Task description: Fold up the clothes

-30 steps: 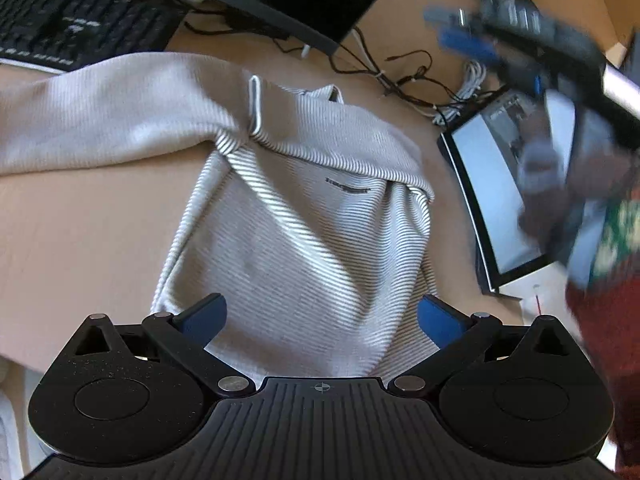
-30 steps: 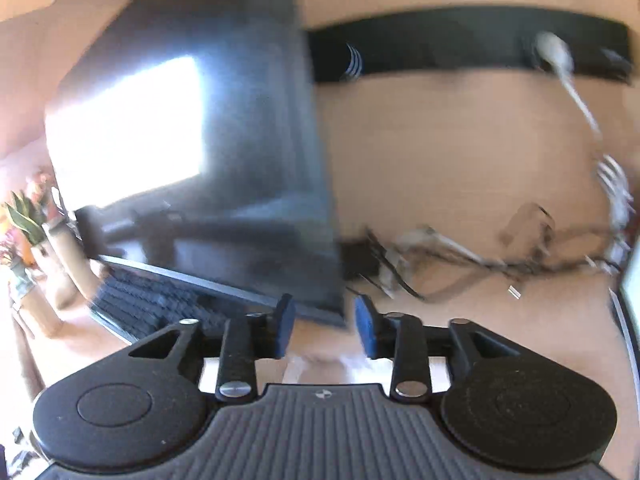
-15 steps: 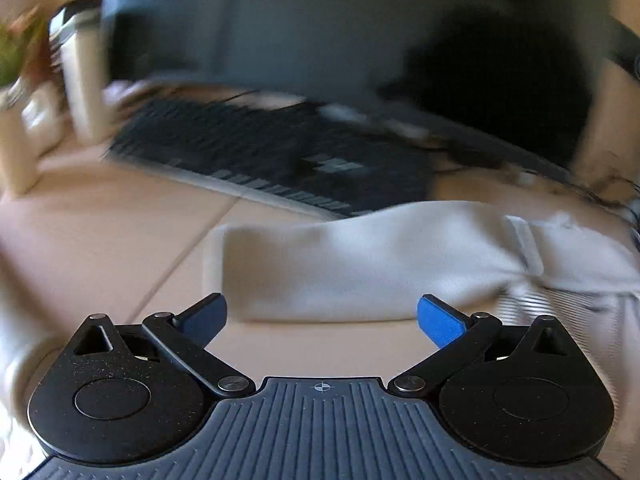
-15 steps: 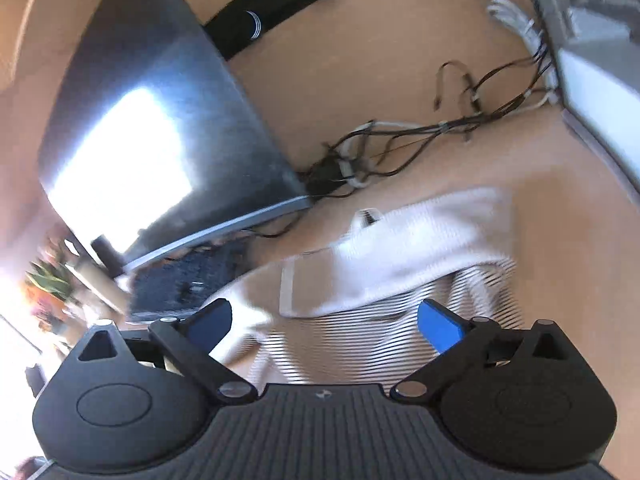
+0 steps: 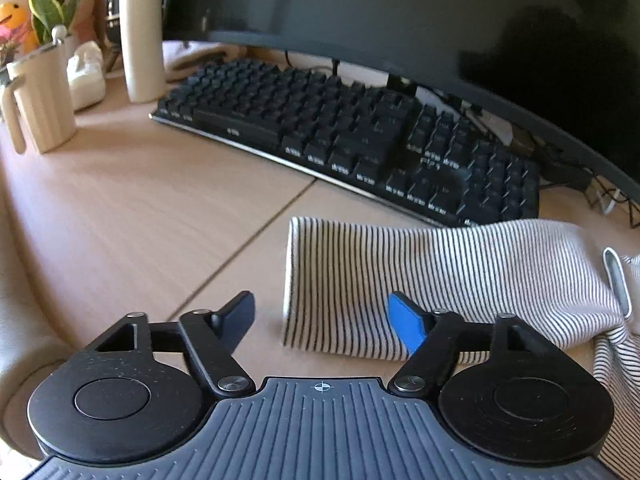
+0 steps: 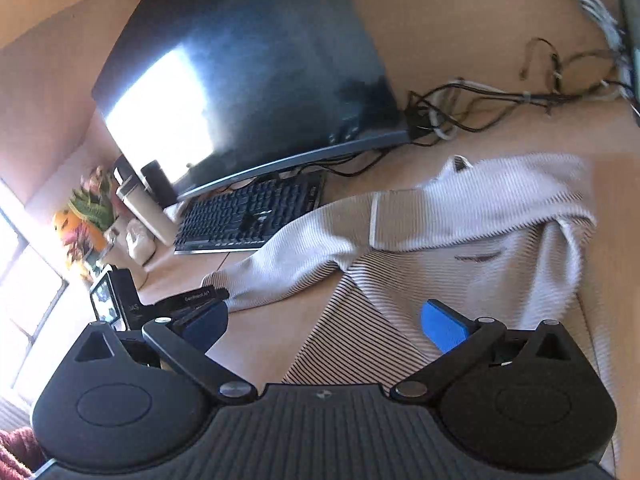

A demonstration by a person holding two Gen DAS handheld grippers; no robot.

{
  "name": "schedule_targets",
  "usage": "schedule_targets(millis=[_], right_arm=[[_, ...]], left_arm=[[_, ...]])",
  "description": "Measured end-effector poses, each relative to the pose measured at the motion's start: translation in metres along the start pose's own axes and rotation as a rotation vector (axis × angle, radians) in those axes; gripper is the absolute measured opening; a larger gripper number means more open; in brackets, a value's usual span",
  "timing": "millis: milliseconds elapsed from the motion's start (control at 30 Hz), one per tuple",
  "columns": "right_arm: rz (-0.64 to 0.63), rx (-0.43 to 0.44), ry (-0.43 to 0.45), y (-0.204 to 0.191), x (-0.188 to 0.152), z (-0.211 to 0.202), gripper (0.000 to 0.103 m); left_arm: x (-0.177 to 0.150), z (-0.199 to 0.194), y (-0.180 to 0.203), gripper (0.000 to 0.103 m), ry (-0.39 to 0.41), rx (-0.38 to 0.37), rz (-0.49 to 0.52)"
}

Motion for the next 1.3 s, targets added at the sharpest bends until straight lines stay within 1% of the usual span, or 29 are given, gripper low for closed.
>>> schedule_targets(millis=[67,100,133,167,233,300,367,433,633,733,900,1067,1167,1200,1233,1267,1300], right_arm=[[0.051,0.012,-0.004,0.011,0.0,-0.006,0.103],[0.067,0.015,-0.012,0.016,0.001,-0.008,0.103],[0.073,0.019,-0.019,0.018,0.001,-0.01,0.103],[0.068,0.033,-0.021,0.019,0.0,-0.013,0.103],[0.054,0.064,-0.021,0.021,0.0,-0.02,0.103],[0.05,0.095,-0.011,0.022,0.001,-0.03,0.103],[0.05,0.134,0.004,0.023,0.002,-0.04,0.103],[0.051,0.171,0.014,0.024,0.002,-0.047,0.103],[0.117,0.276,-0.032,0.041,-0.002,-0.057,0.103],[0.147,0.327,-0.035,0.05,-0.001,-0.062,0.103],[0.187,0.387,-0.052,0.063,-0.002,-0.071,0.103],[0.197,0.426,-0.046,0.072,0.002,-0.083,0.103],[0.192,0.434,-0.043,0.077,0.003,-0.092,0.103],[0.196,0.432,-0.046,0.079,0.002,-0.093,0.103],[0.201,0.429,-0.049,0.082,0.002,-0.094,0.103],[0.209,0.422,-0.052,0.085,0.002,-0.094,0.103],[0.217,0.413,-0.053,0.088,0.002,-0.095,0.103]], left_arm=[[-0.002,0.004,0.007,0.074,0.001,0.012,0.04],[-0.001,0.004,0.009,0.071,0.001,0.015,0.046],[-0.001,0.003,0.011,0.06,0.0,0.014,0.046],[0.0,0.002,0.012,0.055,-0.004,0.022,0.041],[0.001,0.0,0.012,0.028,-0.017,0.05,0.023],[0.002,-0.006,0.008,0.011,-0.027,0.084,-0.005],[0.007,-0.016,0.006,0.01,-0.025,0.093,-0.023],[0.014,-0.027,0.006,0.009,-0.017,0.113,-0.015],[0.041,-0.066,0.026,0.006,0.012,0.202,0.092],[0.06,-0.091,0.047,0.006,0.052,0.236,0.16],[0.094,-0.129,0.083,0.003,0.122,0.303,0.27],[0.123,-0.168,0.116,0.003,0.204,0.324,0.336],[0.128,-0.185,0.128,0.004,0.24,0.316,0.343],[0.124,-0.187,0.127,0.006,0.236,0.311,0.33],[0.118,-0.186,0.124,0.01,0.226,0.299,0.308],[0.109,-0.183,0.119,0.012,0.209,0.273,0.275],[0.098,-0.179,0.111,0.028,0.186,0.236,0.231]])
Point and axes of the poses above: each gripper's, at about its wrist camera, not at the fingertips, and z roughly the way its jaws point, y to its right, x to its top, the point moved 5 cm from there along z, roughly the way its jaws point, and after that the axes turned 15 degrees about z, right-handed, at the moved point
